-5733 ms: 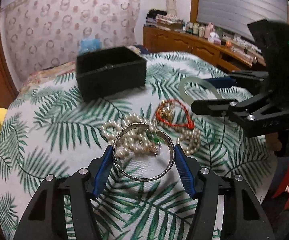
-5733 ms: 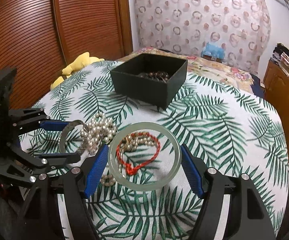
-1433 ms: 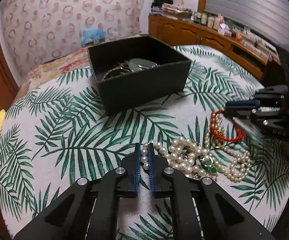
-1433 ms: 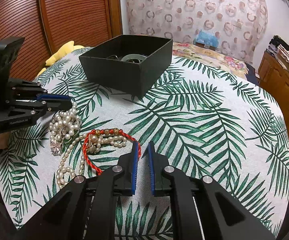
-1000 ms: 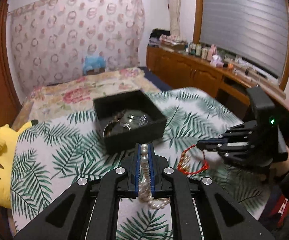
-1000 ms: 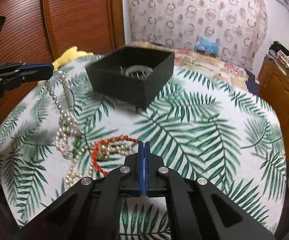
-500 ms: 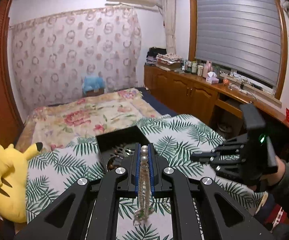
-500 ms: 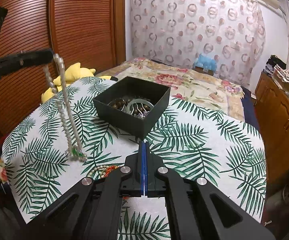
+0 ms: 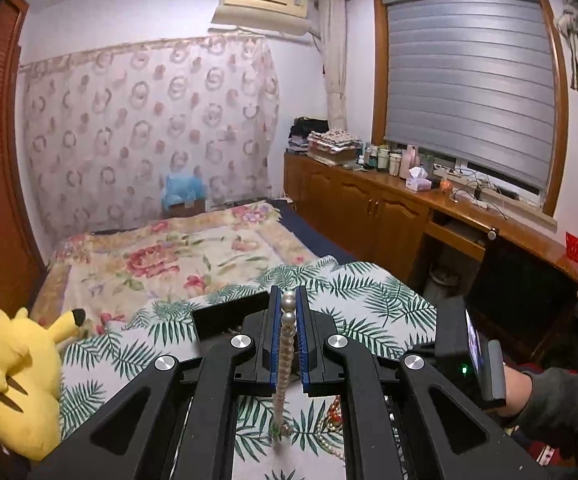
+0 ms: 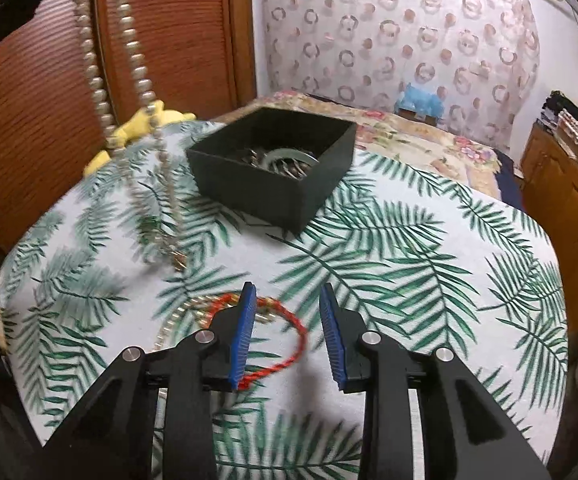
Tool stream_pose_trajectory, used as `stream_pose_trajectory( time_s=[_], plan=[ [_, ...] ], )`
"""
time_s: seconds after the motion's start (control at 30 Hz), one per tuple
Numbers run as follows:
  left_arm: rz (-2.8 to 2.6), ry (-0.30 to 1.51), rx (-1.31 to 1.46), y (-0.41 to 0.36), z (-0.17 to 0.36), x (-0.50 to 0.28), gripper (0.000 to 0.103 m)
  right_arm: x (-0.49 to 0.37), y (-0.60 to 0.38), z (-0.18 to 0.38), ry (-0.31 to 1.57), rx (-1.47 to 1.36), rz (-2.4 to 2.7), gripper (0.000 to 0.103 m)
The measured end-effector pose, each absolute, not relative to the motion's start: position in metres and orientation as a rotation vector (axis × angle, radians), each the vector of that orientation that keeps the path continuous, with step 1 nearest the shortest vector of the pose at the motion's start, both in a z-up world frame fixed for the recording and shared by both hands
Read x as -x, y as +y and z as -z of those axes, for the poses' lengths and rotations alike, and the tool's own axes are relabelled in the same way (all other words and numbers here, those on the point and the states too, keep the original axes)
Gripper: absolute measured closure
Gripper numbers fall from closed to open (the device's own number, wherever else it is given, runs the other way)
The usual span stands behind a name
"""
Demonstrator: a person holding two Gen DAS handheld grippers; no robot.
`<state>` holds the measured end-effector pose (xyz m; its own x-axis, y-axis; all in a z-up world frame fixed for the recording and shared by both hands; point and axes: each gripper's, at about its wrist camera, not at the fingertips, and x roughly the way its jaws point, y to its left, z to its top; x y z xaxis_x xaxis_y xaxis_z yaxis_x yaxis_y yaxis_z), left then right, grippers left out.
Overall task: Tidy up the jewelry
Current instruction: 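Lift the pearl necklace high above the cloth with the left tool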
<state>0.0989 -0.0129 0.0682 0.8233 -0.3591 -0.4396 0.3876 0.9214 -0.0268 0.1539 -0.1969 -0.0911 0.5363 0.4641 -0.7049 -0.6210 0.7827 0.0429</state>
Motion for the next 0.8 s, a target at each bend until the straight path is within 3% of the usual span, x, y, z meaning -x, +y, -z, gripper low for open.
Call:
stream_pose_trajectory(
  time_s=[0.27, 0.8],
  plan=[
    [0.4, 0.425, -0.09, -0.02, -0.083, -0.095, 0.097, -0.141, -0.181, 0.079, 0.74, 0.205, -0.723, 0.068],
    [0.287, 0.517, -0.109, 0.011, -0.038, -0.109, 0.097, -0.127, -0.139, 0.096, 0.796, 0.247, -0.818, 0.068]
  ],
)
